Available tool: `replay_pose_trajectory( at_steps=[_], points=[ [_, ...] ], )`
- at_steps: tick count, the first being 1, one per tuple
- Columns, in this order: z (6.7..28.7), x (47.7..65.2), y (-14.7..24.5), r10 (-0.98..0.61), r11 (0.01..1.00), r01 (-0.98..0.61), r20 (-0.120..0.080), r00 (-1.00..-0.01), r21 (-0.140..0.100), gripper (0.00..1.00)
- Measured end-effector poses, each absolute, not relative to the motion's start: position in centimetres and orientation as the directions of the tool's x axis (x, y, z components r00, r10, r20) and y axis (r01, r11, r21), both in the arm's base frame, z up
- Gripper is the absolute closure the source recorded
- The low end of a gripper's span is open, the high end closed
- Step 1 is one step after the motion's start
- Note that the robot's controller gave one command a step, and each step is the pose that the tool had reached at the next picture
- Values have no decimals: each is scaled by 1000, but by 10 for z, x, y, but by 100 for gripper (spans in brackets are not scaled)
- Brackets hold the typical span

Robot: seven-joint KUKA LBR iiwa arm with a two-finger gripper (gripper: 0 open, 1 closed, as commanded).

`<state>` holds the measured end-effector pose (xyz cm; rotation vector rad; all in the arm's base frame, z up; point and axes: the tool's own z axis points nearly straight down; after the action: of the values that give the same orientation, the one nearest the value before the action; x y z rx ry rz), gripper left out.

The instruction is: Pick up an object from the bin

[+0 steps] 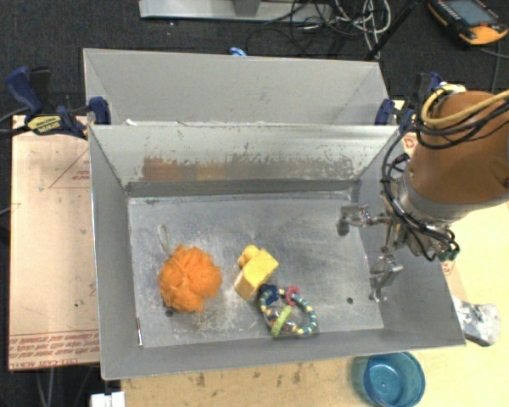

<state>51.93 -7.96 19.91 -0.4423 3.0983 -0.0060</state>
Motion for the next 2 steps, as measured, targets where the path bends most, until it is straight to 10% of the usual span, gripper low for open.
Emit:
replay_pose_trajectory(
  at_steps=[2],
  points=[
    [114,518,-34,-49,999,-48,4,-999,3,0]
  ],
)
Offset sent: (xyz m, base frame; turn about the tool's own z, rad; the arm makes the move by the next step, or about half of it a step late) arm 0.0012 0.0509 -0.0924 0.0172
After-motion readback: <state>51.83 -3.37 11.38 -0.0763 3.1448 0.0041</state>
